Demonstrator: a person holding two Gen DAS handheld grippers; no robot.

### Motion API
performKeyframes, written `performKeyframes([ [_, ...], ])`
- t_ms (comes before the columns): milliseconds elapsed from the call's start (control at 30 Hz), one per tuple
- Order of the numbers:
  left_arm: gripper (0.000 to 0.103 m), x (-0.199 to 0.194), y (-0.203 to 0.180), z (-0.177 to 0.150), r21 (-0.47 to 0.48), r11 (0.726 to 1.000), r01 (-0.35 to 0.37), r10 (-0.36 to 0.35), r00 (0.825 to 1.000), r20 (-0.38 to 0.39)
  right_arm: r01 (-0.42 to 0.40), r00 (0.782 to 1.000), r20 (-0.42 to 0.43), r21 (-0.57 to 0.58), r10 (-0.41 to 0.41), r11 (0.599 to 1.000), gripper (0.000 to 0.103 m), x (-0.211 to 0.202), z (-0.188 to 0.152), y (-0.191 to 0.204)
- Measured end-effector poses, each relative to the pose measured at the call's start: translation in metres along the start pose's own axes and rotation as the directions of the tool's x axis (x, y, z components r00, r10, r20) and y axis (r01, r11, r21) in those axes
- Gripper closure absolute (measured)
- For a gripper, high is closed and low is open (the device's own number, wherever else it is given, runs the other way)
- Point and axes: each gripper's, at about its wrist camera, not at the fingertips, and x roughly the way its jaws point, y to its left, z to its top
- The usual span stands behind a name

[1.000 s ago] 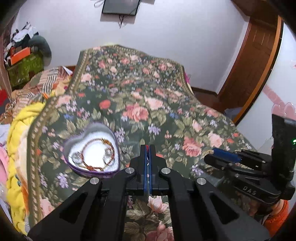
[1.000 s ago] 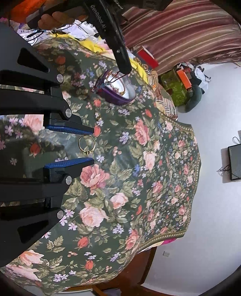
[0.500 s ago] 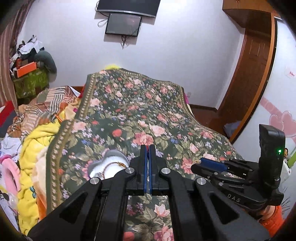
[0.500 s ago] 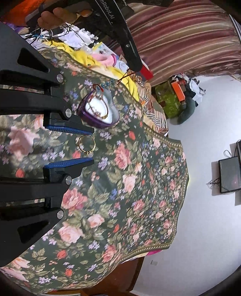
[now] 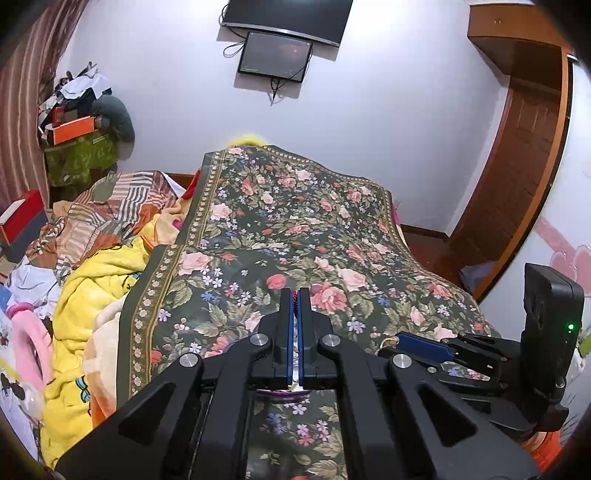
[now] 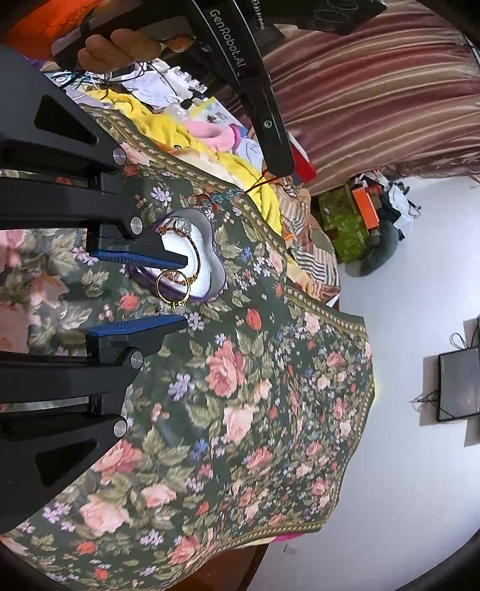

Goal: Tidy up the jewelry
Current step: 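Lower the gold ring into the heart tin and open the right tool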

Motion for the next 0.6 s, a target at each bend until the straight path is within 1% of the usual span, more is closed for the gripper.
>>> performKeyframes([
  [200, 0.103, 0.016, 0.012, -0.005, -0.017, 1.000, 0.000, -0.001, 1.000, -0.030, -0.019, 0.999, -0.035, -0.012, 0.019, 1.000, 0.080, 0.020, 0.003, 0.007],
  [300, 0.103, 0.025, 0.019, -0.008, -0.033, 0.999, 0.010, -0.012, 0.999, -0.051, -0.028, 0.998, -0.052, -0.020, 0.027, 0.999, 0.080, 0.031, 0.005, 0.010],
  [600, 0.103, 0.052, 0.032, -0.019, -0.037, 0.999, 0.013, -0.017, 0.993, -0.113, -0.042, 0.994, -0.101, -0.053, 0.036, 0.998, 0.080, 0.056, 0.006, 0.023],
])
